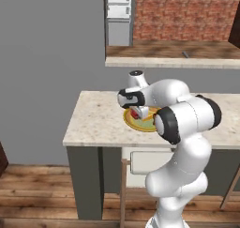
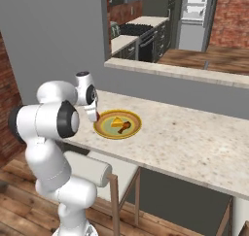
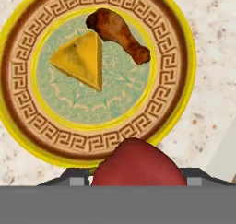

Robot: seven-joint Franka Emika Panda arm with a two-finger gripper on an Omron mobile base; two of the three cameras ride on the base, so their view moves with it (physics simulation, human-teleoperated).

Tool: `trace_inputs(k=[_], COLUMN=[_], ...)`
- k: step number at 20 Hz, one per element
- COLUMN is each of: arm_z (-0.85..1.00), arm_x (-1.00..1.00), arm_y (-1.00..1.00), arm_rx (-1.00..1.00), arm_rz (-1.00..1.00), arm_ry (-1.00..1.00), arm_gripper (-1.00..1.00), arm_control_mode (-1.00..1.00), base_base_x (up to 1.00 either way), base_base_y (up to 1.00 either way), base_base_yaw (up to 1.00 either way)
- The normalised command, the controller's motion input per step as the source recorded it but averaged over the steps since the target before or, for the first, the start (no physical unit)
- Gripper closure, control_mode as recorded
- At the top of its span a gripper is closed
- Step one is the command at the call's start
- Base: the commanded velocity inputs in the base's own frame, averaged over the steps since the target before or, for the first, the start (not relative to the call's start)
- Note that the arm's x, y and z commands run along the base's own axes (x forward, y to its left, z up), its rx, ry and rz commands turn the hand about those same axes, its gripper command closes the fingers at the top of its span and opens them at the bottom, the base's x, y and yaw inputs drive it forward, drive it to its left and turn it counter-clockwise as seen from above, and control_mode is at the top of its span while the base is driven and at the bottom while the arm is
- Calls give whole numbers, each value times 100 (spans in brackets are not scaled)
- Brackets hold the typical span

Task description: Take the cheese, chicken drumstick, and bell pepper from the fridge and place them on the plate on the dining counter to create an appetizer plate.

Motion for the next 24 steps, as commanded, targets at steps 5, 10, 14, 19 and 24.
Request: trace_inputs(k=[5,10,14,19,24], arm_z=[-39,-31,-36,-38,-7], arm_x=[25,61,100,90,-5], arm_y=[-27,-13,0,0,-13], arm_rx=[0,0,0,0,0], arm_rz=[-11,-8,-5,-5,-11], arm_ry=[11,6,0,0,5], arm_gripper=[100,100,100,-100,-100], arm_control_mode=[-100,-100,-100,-100,-100], base_base_x=[0,0,0,0,0], base_base_y=[0,0,0,0,0], base_base_yaw=[0,0,0,0,0])
